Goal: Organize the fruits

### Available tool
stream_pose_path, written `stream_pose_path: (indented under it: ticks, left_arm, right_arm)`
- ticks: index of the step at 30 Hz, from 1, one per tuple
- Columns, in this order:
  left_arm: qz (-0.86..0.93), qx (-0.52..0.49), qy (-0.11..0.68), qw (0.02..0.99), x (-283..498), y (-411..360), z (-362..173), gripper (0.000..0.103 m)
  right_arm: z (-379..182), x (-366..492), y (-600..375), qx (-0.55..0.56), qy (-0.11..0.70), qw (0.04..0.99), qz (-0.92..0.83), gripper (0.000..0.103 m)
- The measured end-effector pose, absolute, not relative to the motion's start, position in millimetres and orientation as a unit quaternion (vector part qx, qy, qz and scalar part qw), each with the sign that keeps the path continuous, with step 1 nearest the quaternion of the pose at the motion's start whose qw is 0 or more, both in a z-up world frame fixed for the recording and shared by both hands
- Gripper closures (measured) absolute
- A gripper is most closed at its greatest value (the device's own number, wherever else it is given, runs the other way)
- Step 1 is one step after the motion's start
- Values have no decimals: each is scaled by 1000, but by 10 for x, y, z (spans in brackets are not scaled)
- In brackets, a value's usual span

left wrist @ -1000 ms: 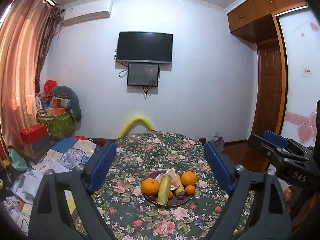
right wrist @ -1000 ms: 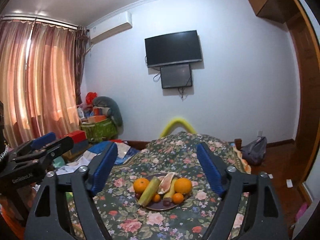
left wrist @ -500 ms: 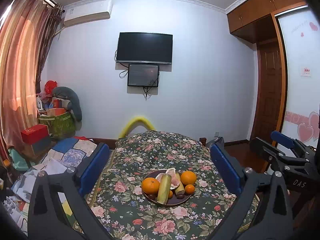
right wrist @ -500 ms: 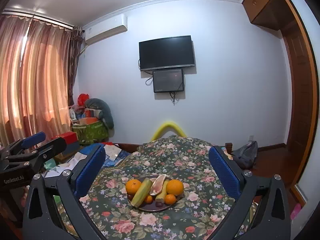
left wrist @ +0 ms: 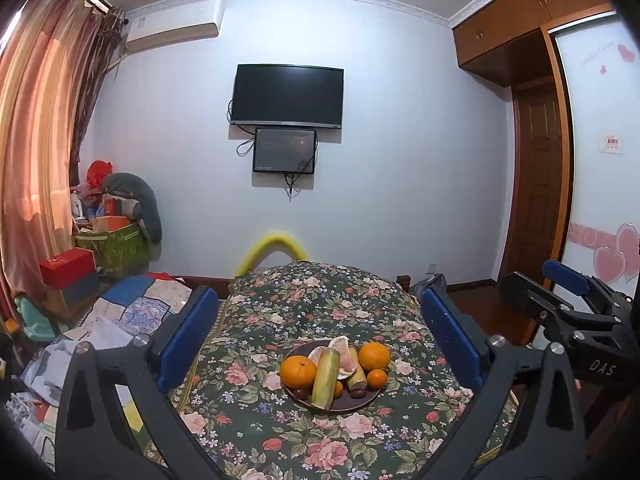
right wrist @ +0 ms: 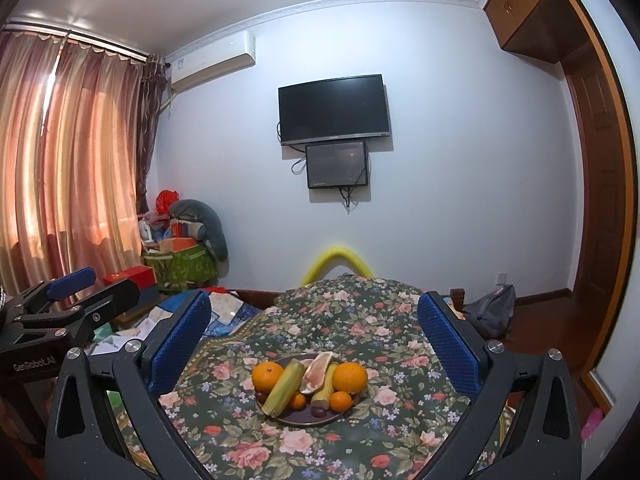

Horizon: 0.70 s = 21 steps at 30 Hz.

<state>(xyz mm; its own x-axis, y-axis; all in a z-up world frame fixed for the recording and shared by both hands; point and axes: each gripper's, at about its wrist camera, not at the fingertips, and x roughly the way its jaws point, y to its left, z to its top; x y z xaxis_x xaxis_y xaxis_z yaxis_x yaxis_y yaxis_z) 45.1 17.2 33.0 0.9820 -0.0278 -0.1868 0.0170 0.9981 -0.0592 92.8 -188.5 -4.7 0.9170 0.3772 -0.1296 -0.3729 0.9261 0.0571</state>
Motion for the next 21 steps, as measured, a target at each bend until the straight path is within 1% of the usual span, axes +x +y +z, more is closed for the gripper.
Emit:
stream_pose_path:
  ticks: [21]
  left_arm:
    - [-15, -38, 102, 994, 488, 190, 333, 0]
  right_arm:
    - [6, 884, -1888, 15, 63, 979, 192, 0]
